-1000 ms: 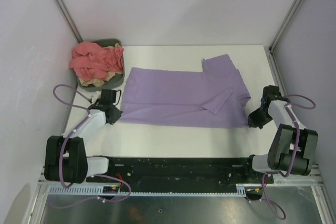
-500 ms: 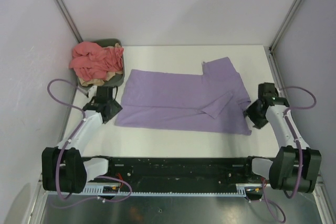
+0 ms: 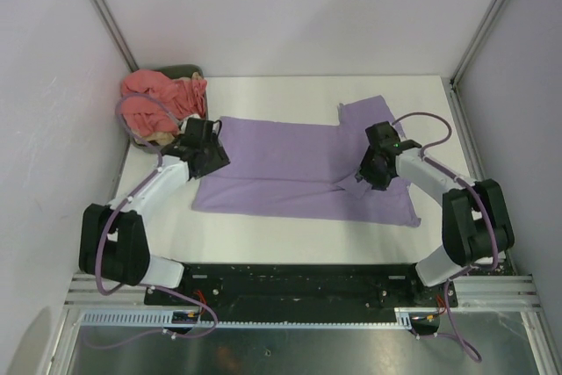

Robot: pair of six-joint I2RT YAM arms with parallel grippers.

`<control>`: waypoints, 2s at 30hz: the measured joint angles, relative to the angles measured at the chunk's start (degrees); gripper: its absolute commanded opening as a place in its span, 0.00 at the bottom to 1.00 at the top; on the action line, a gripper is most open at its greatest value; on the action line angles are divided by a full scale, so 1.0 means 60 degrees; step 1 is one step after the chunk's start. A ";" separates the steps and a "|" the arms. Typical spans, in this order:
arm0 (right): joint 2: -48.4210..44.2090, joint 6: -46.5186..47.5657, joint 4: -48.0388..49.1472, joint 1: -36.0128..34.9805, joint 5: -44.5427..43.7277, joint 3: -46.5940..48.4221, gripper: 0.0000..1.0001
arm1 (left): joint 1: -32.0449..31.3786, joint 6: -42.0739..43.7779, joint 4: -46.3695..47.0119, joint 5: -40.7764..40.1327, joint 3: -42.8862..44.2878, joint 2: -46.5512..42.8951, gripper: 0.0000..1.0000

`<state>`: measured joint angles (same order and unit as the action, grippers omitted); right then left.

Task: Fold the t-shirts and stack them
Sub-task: Fold the flattened tshirt in 1/3 of the way

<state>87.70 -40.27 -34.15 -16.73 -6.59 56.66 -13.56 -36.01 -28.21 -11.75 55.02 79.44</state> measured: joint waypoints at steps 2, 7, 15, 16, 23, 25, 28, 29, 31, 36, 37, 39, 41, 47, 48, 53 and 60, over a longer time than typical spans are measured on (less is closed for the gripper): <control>0.0273 -0.0036 0.0055 -0.0219 -0.0011 0.0087 0.50 | -0.0047 0.0066 0.0004 0.0087 0.0000 0.0208 0.65; 0.0535 -0.0164 0.0051 -0.0433 -0.0193 0.0106 0.46 | -0.0062 0.0168 0.0044 0.0284 0.0011 0.0455 0.64; 0.0984 -0.0397 0.0036 -0.0827 -0.0368 0.0153 0.42 | -0.0069 0.0262 0.0124 0.0455 0.0062 0.0623 0.64; 0.1053 -0.0433 0.0040 -0.0871 -0.0375 0.0153 0.41 | -0.0069 0.0262 0.0124 0.0477 0.0084 0.0645 0.64; 0.1297 -0.0528 0.0036 -0.1013 -0.0488 0.0153 0.25 | -0.0069 0.0262 0.0171 0.0503 0.0102 0.0718 0.64; 0.1297 -0.0546 0.0040 -0.1013 -0.0521 0.0153 0.19 | -0.0069 0.0262 0.0182 0.0510 0.0102 0.0732 0.64; 0.1297 -0.0601 0.0055 -0.1013 -0.0546 0.0153 0.14 | -0.0069 0.0262 0.0182 0.0535 0.0102 0.0780 0.64; 0.1297 -0.0616 0.0073 -0.1013 -0.0546 0.0153 0.13 | -0.0069 0.0262 0.0182 0.0543 0.0102 0.0783 0.64; 0.1297 -0.0612 0.0102 -0.1013 -0.0550 0.0153 0.11 | -0.0069 0.0262 0.0186 0.0565 0.0102 0.0783 0.64; 0.1392 -0.0579 0.0044 -0.1024 -0.0590 0.0554 0.10 | -0.0069 0.0262 0.0186 0.0572 0.0102 0.0783 0.64; 0.1461 -0.0557 0.0040 -0.1024 -0.0601 0.0732 0.10 | -0.0069 0.0262 0.0186 0.0576 0.0102 0.0783 0.64; 0.1592 -0.0481 0.0044 -0.1042 -0.0627 0.1104 0.10 | -0.0069 0.0262 0.0186 0.0576 0.0102 0.0783 0.64; 0.1763 -0.0379 0.0018 -0.1071 -0.0692 0.1479 0.10 | -0.0069 0.0262 0.0186 0.0579 0.0102 0.0783 0.64; 0.2816 0.0051 0.0036 -0.1155 -0.0874 0.2801 0.10 | -0.0069 0.0266 0.0186 0.0674 0.0102 0.0783 0.63; 0.3009 0.0149 0.0036 -0.1177 -0.0918 0.2973 0.11 | -0.0069 0.0266 0.0186 0.0707 0.0102 0.0783 0.63; 0.3905 0.0703 -0.0047 -0.1344 -0.1191 0.3785 0.16 | -0.0069 0.0280 0.0186 0.0758 0.0102 0.0783 0.63; 0.4750 0.1475 -0.0284 -0.1708 -0.1705 0.5016 0.32 | -0.0069 0.0295 0.0186 0.0794 0.0102 0.0783 0.64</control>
<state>116.20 -31.42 -35.86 -26.98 -16.82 86.76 -13.98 -34.24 -27.09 -6.98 55.64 84.14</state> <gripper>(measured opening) 0.242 0.635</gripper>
